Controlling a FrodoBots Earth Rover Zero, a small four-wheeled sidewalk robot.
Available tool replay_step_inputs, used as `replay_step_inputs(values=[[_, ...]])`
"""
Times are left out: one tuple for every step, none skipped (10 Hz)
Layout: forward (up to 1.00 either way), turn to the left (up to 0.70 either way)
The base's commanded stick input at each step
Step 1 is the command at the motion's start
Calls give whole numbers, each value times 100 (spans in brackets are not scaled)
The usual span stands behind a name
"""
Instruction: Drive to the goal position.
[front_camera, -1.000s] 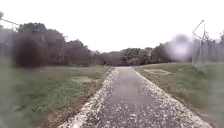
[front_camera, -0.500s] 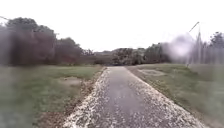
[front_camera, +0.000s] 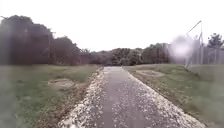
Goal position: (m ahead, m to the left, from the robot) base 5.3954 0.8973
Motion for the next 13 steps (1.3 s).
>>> replay_step_inputs(values=[[70, -15], [70, -34], [70, -34], [70, -34], [70, -21], [70, -10], [70, 0], [70, 0], [70, 0], [70, 0], [70, 0], [70, 0], [70, 0]])
